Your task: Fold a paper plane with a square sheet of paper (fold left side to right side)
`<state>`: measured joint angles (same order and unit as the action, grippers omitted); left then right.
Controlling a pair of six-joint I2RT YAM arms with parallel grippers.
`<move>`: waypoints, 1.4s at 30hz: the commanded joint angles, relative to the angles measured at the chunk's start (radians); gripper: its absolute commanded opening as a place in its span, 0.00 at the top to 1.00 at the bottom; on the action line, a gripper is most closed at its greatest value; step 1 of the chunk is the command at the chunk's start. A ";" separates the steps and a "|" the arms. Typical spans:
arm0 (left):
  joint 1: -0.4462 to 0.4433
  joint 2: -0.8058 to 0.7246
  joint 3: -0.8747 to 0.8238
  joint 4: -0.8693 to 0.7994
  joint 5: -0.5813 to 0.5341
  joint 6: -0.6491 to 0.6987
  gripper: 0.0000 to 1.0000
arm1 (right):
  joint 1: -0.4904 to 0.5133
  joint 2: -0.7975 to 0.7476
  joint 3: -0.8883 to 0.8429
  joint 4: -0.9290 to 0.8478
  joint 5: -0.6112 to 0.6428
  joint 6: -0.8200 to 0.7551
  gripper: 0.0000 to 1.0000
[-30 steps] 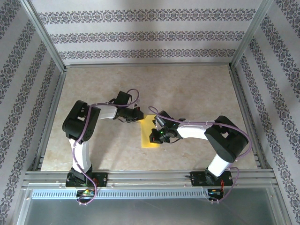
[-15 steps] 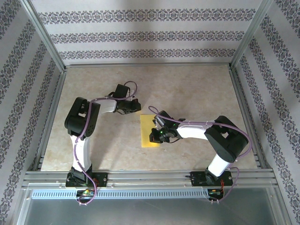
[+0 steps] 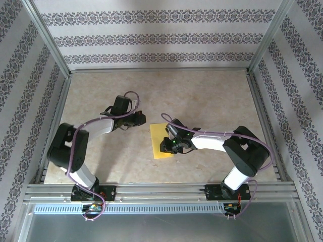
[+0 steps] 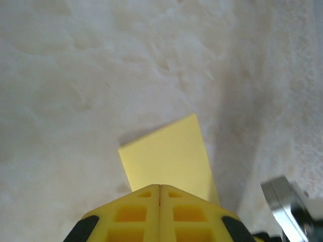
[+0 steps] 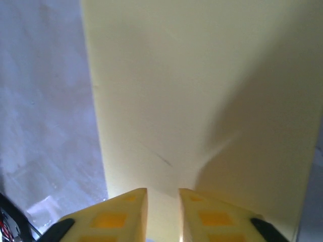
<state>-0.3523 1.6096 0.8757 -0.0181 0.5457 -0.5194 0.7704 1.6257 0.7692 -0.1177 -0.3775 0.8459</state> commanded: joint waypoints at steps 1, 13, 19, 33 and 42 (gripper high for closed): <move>-0.052 -0.060 -0.068 -0.070 0.005 -0.056 0.95 | 0.008 -0.056 0.060 0.001 0.032 0.024 0.71; -0.186 -0.014 -0.122 0.017 0.020 -0.196 0.95 | -0.114 -0.213 0.028 -0.064 0.104 -0.066 0.38; -0.191 0.069 -0.069 -0.005 0.006 -0.169 0.95 | -0.199 -0.309 -0.079 -0.012 0.009 -0.042 0.16; -0.195 0.146 -0.032 -0.072 -0.021 -0.129 0.95 | -0.260 -0.342 -0.136 -0.090 -0.074 -0.064 0.28; -0.196 0.149 -0.053 -0.083 -0.034 -0.117 0.96 | -0.239 -0.244 -0.124 -0.148 -0.201 -0.092 0.49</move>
<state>-0.5373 1.7439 0.8253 -0.0429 0.5407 -0.6609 0.5201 1.3624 0.6327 -0.2333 -0.5228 0.7715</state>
